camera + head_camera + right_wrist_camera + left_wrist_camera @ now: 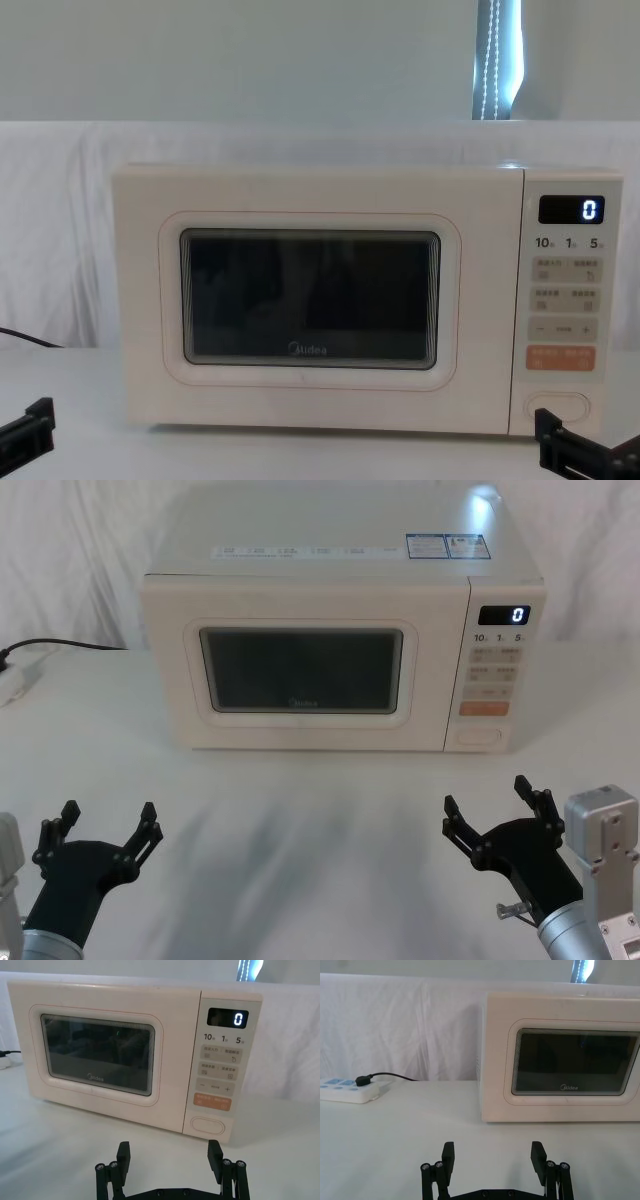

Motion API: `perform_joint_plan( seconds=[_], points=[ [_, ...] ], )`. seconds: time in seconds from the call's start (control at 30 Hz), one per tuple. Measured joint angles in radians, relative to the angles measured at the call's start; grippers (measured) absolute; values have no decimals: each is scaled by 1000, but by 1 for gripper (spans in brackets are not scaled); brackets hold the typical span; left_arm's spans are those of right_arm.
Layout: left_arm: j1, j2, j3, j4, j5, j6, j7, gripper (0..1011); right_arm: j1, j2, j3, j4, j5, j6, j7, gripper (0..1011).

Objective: Press the button to open the microwave door with one hand; close the microwave door with the other hand.

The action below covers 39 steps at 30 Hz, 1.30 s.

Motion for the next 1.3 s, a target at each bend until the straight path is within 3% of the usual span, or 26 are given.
perform_joint_plan(
  seconds=[1.3],
  points=[
    [0,0,0,0,0,0,0,1001,0,0,0,0,0,0,0,1002]
  ],
)
